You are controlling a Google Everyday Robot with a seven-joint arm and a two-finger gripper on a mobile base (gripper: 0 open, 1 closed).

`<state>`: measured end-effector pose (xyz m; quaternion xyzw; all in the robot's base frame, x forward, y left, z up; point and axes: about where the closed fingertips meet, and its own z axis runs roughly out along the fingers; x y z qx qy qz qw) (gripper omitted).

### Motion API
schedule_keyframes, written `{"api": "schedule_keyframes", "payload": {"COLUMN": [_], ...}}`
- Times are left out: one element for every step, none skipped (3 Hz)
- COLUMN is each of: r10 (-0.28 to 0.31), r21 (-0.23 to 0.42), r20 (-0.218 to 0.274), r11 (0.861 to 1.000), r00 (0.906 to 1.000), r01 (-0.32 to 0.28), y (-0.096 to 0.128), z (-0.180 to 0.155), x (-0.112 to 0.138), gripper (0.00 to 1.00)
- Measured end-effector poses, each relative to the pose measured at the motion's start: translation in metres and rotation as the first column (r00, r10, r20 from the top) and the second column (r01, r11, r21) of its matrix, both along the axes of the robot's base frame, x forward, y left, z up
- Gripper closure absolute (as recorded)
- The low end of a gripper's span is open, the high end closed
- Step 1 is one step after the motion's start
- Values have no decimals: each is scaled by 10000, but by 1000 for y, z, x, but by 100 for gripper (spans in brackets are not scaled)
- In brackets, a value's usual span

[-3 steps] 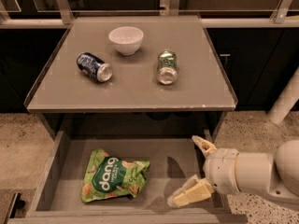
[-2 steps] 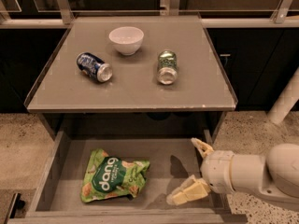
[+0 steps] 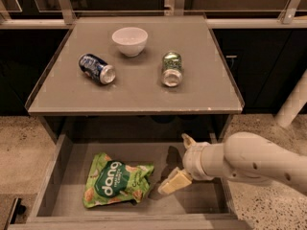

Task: Pick green rice chip bag from top drawer and place on counter

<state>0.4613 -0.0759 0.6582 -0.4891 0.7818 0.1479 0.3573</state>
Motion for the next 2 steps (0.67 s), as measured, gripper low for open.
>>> {"api": "schedule_keyframes", "payload": {"r10": [-173,-360], "r21": [-785,-794], "r20": [2,-193], "r11": [9968,9962], "r00": [9998,9992], "r01": [173,344], "y": [8,17], "z": [-30,-50], "x": [20,32], "gripper": [0,0]}}
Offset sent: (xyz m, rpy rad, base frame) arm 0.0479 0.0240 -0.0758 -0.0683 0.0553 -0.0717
